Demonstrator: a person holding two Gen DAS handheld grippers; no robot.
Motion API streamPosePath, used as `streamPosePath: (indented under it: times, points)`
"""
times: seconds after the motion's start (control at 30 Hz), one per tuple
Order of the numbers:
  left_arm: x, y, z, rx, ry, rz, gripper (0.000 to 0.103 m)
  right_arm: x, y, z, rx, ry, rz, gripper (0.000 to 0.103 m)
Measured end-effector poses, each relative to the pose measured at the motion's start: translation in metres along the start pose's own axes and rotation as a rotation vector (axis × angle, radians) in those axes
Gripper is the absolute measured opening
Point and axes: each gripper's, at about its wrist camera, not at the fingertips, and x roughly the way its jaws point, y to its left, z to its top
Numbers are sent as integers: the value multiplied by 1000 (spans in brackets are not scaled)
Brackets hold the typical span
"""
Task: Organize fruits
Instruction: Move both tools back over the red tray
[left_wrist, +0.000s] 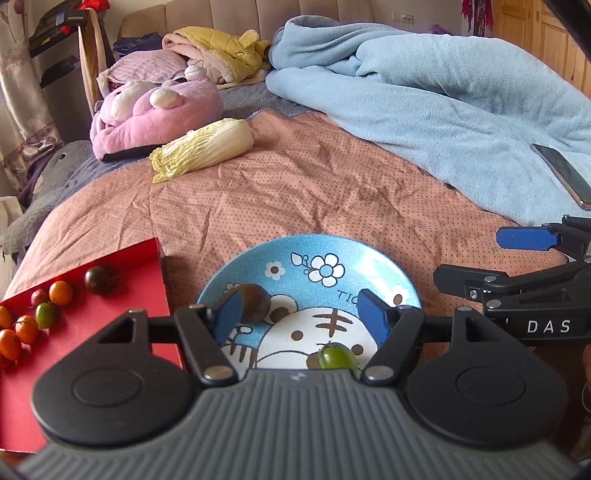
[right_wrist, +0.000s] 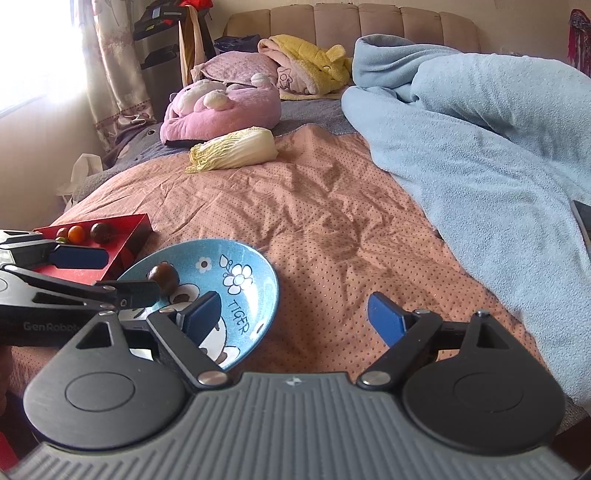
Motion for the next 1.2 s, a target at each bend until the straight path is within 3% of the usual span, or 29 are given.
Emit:
streamPosePath:
  times: [0.27,0.47,0.7,0.97,1.2]
  points:
    - [-16,48,7,-34,3,82,71,3,11,4,-6,1,30,90]
    - [-21,101,2,-75,27,204,71,7,32,9,-37,4,80,90]
    - [-17,165,-8,-199,71,350,71,13,58,15,-67,8,136,90]
    - [-14,200,-22,-299,105,406,71,21,95,25,-126,21,217,90]
    - [-18,216,-25,-322,98,424,71,32,138,39,-190,21,287,90]
